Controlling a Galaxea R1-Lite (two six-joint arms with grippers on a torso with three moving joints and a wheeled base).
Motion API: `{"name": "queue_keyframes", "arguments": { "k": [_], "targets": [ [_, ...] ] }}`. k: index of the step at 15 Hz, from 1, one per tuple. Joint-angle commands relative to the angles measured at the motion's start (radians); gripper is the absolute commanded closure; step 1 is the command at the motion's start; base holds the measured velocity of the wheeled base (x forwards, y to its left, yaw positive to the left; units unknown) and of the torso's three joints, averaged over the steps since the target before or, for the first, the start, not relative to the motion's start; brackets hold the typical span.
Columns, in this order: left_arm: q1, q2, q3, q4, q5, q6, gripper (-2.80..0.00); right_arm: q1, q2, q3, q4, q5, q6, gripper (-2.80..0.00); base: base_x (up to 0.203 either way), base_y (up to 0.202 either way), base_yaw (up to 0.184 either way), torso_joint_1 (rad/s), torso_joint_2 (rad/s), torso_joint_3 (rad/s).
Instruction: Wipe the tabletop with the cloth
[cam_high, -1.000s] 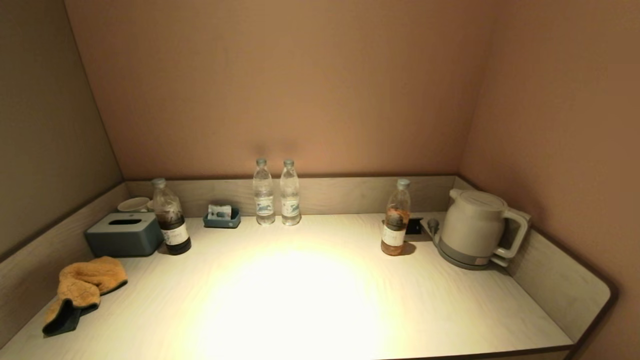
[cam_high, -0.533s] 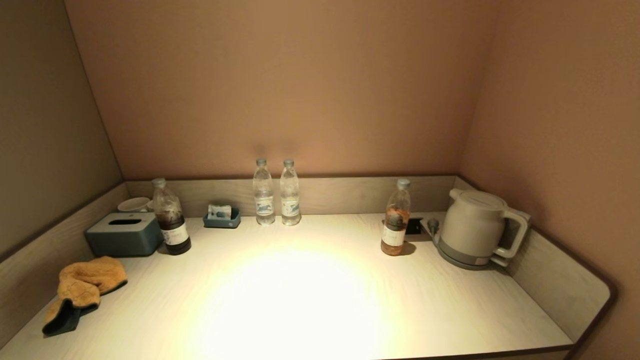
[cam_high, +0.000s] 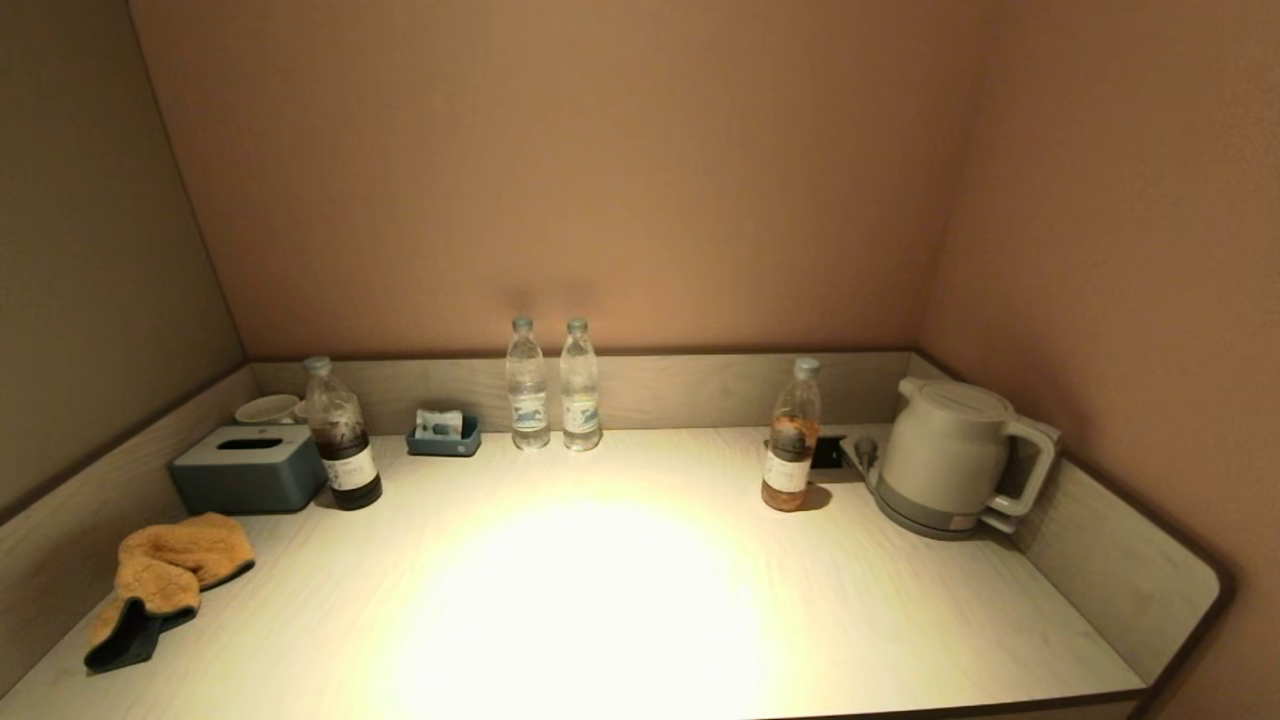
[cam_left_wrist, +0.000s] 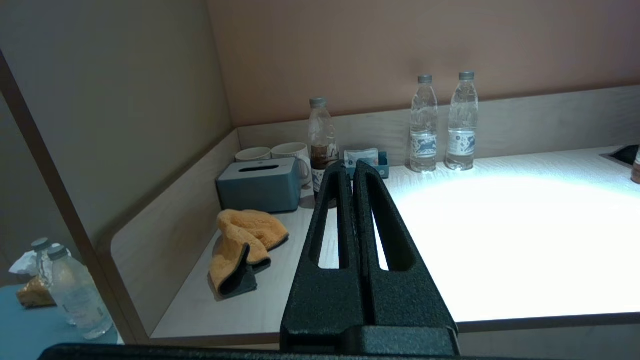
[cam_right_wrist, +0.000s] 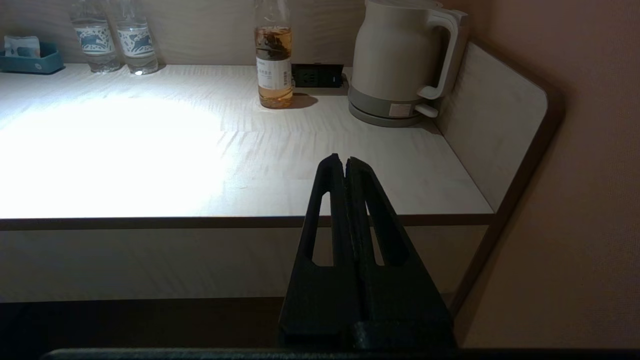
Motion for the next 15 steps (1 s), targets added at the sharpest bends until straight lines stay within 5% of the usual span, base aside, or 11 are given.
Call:
{"name": "queue_keyframes", "arguments": {
  "k": [1,4,15],
  "targets": [
    [0.000,-0.004,0.042,-0.039,0.000,0.005,0.00,0.000,0.000,0.000,0.000,0.000,-0.001,0.00,0.000,0.000,0.000,0.000,0.00,0.000],
    [0.000,-0.004,0.118,-0.079,0.001,0.014,0.00,0.000,0.000,0.000,0.000,0.000,-0.001,0.00,0.000,0.000,0.000,0.000,0.00,0.000],
    [0.000,-0.004,0.129,0.117,-0.006,-0.060,0.00,0.000,0.000,0.000,0.000,0.000,-0.001,0.00,0.000,0.000,0.000,0.000,0.00,0.000]
  ]
}}
